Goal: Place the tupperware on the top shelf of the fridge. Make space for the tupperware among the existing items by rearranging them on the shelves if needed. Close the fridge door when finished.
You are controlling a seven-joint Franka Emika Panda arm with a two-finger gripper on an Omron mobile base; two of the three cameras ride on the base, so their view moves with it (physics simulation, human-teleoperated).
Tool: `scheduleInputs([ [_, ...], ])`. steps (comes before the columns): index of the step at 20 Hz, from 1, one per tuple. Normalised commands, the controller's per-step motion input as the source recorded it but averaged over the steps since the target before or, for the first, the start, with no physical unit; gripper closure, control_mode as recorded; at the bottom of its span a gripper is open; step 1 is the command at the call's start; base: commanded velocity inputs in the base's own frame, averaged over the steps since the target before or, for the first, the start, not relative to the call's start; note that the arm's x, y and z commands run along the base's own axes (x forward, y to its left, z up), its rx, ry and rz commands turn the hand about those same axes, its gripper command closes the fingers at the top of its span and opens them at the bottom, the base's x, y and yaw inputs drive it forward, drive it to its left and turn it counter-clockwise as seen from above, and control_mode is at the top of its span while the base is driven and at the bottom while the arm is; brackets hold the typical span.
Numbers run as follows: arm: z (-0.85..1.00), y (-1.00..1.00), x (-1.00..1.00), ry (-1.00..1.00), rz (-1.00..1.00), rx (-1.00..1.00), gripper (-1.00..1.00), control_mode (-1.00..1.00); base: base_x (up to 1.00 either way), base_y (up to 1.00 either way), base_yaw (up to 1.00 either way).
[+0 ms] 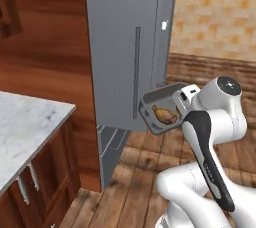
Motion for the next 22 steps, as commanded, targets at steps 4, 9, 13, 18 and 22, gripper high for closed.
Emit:
scheduleInputs([
  [4,0.0,0.0,0.0,0.0,0.0,0.0,1.0,1.0,0.58,-0.49,-0.34],
  [9,0.0,0.0,0.0,0.0,0.0,0.0,1.0,1.0,0.43,-0.7,-0.35],
  [13,0.0,0.0,0.0,0.0,0.0,0.0,1.0,1.0,0.44,-0.68,-0.23],
  [18,0.0,0.0,0.0,0.0,0.0,0.0,1.0,1.0,0.64,-0.54,0.09],
  [22,0.0,0.0,0.0,0.0,0.0,0.0,1.0,1.0,0.86,-0.44,0.54],
])
